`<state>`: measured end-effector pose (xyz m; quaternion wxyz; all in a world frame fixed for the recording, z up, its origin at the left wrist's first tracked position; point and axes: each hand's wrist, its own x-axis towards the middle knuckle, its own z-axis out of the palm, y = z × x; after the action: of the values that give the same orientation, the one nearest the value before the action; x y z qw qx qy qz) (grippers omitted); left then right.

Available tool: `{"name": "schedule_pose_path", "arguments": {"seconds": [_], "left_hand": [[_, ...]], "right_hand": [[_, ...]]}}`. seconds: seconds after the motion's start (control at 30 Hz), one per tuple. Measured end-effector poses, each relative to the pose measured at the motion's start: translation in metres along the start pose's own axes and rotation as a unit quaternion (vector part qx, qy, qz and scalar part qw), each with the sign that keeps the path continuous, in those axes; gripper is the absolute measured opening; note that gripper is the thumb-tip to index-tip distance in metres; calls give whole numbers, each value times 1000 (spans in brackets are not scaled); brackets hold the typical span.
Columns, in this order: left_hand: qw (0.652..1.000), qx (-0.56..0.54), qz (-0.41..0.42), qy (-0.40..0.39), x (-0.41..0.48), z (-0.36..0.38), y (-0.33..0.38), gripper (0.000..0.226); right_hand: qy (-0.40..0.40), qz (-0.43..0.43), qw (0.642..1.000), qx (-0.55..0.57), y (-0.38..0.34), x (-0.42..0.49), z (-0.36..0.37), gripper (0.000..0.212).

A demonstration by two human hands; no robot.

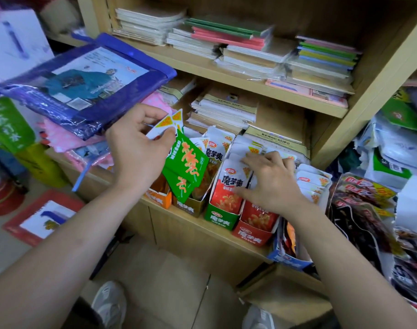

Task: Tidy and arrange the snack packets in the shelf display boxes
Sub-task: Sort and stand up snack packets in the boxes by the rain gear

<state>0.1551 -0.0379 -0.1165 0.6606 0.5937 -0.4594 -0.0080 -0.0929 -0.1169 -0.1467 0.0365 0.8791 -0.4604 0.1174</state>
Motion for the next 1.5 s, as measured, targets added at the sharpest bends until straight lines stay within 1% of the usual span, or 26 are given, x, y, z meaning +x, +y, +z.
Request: {"name": "schedule_pose_path", "arguments": {"seconds": [0.07, 0.1, 0.23, 0.37, 0.47, 0.57, 0.63, 0.77, 0.83, 0.9, 1.0, 1.13, 1.2, 1.23, 1.27, 1.33, 1.37, 1.5], "left_hand": [[1000, 2, 3, 0, 1, 0, 0, 21], [1000, 3, 3, -1, 1, 0, 0, 21], [1000, 7, 3, -9, 1, -1, 0, 22], [1000, 3, 6, -8, 0, -2, 0, 22], [1000, -3, 7, -10, -1, -3, -1, 22], [1000, -6, 9, -12, -1, -2, -2, 24], [1000, -5, 10, -12, -1, -1, -2, 24], [1000, 1, 9, -12, -1, 0, -3, 24], [1000, 3, 10, -17, -2, 2, -4, 24], [1000, 2, 7, -26, -3, 3, -5, 23], [999, 2, 5, -36, -4, 3, -6, 22], [999, -2, 0, -33, -4, 2, -6, 22], [1000, -10, -8, -25, -3, 2, -4, 23], [1000, -15, -10, -20, -3, 2, -4, 22], [1000, -18, -10, -14, -3, 2, -4, 22], [1000, -26, -8, -3, -3, 2, -3, 20], [1000, -30, -6, 1, -3, 2, -3, 20], [999, -45, 10, 19, -3, 0, 3, 20]], "right_hand": [[-2, 21, 1000, -8, -1, 6, 3, 85], [0, 32, 999, -6, -2, 8, 4, 84], [-2, 46, 999, -15, -6, 12, 5, 63], [10, 26, 1000, -10, -4, 8, 7, 53], [31, -5, 997, 66, 3, -2, 0, 48], [16, -36, 987, 155, 9, -18, -13, 29], [15, -56, 982, 177, 9, -28, -17, 24], [26, -98, 981, 166, 1, -36, -20, 28], [12, -117, 982, 146, 1, -35, -20, 32], [-3, -128, 984, 120, 0, -33, -16, 38], [5, -135, 987, 89, -3, -31, -8, 42], [18, -113, 990, 83, -3, -27, -6, 36], [29, -98, 989, 107, -2, -23, -5, 17], [26, -82, 988, 125, -2, -20, -4, 13], [22, -63, 986, 150, -1, -17, -3, 19], [35, -42, 979, 196, 1, -14, -3, 41], [50, -31, 975, 215, 0, -13, -5, 46], [102, 41, 948, 299, 0, -10, -16, 53]]}}
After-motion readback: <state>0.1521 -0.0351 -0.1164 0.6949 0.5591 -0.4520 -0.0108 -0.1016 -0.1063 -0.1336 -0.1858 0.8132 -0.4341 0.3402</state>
